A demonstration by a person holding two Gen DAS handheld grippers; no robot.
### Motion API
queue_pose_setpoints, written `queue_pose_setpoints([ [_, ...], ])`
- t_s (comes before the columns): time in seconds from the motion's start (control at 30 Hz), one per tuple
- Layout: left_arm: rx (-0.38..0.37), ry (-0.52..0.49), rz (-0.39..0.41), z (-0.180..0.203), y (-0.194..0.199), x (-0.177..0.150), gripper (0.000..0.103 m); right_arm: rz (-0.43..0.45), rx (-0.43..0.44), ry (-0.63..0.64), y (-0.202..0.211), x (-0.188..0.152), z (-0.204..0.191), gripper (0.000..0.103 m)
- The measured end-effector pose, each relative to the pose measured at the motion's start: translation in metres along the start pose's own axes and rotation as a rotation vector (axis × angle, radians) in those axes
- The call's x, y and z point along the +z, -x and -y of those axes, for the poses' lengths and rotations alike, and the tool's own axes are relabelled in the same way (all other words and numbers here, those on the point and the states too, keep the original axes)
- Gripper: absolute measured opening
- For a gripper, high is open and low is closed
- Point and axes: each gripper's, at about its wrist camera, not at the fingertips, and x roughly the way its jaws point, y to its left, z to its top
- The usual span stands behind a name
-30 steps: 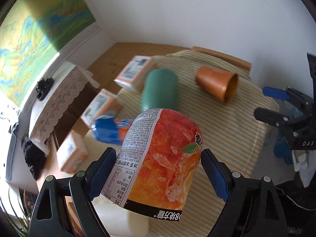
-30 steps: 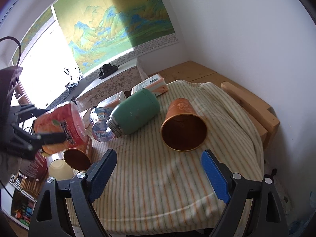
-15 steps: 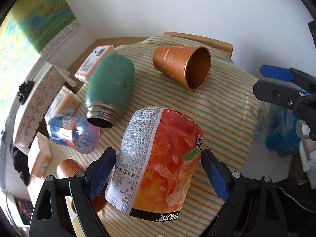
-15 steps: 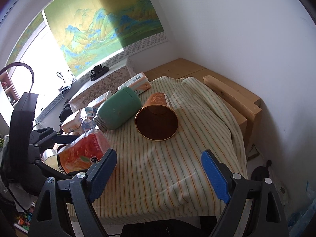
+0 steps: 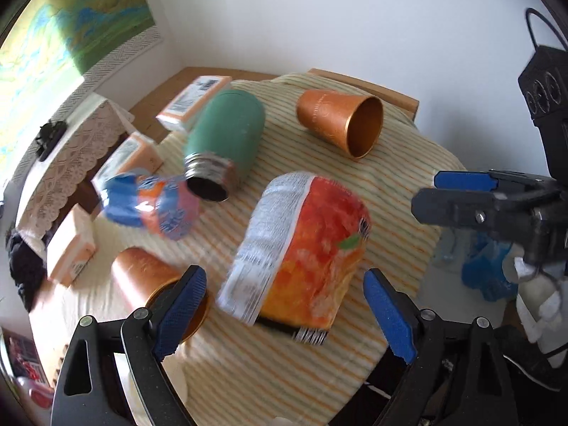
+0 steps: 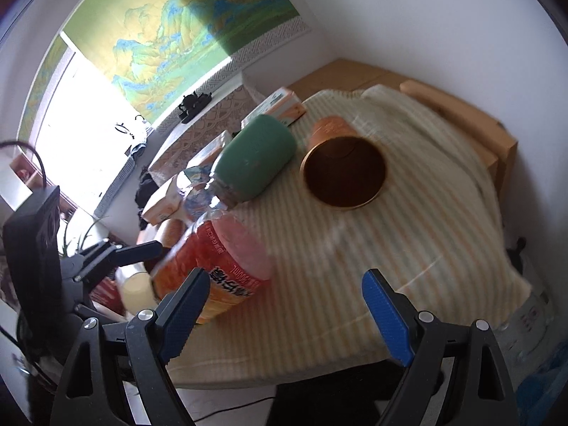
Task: Flip cup upside down
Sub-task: 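Grasp the juice bottle with the right gripper while the left gripper releases it, then rotate the juice bottle cap-up with the right gripper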
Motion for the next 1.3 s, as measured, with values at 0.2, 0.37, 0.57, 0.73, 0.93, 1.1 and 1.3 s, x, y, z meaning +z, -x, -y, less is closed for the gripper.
queue_pose_setpoints([
  [0.2,0.047,0.058,0.070,-0.013,0.045,-0.042,0.092,-0.086,0.036,-0.168,-0.021,-0.008,-0.015,0.085],
  [0.37,0.031,0.140,0.102,-0.026,0.068,-0.096,0.092,-0.083,0.003,-0.277,-0.028,-0.012,-0.026,0.085],
  [0.57,0.023,0.213,0.140,-0.041,0.071,-0.153,0.092,-0.160,-0.009,-0.366,-0.057,-0.006,-0.040,0.085],
  [0.73,-0.044,0.301,0.107,-0.061,0.055,-0.185,0.092,-0.288,0.055,-0.466,-0.094,-0.005,-0.040,0.088],
  [0.93,-0.048,0.378,0.108,-0.084,0.042,-0.205,0.092,-0.240,0.023,-0.516,-0.096,0.003,-0.043,0.090],
  [1.1,-0.048,0.383,0.138,-0.092,0.044,-0.216,0.092,-0.193,-0.015,-0.576,-0.107,0.009,-0.040,0.092],
  [1.3,-0.028,0.416,0.146,-0.103,0.047,-0.222,0.092,-0.198,-0.055,-0.484,-0.122,0.019,-0.054,0.092],
])
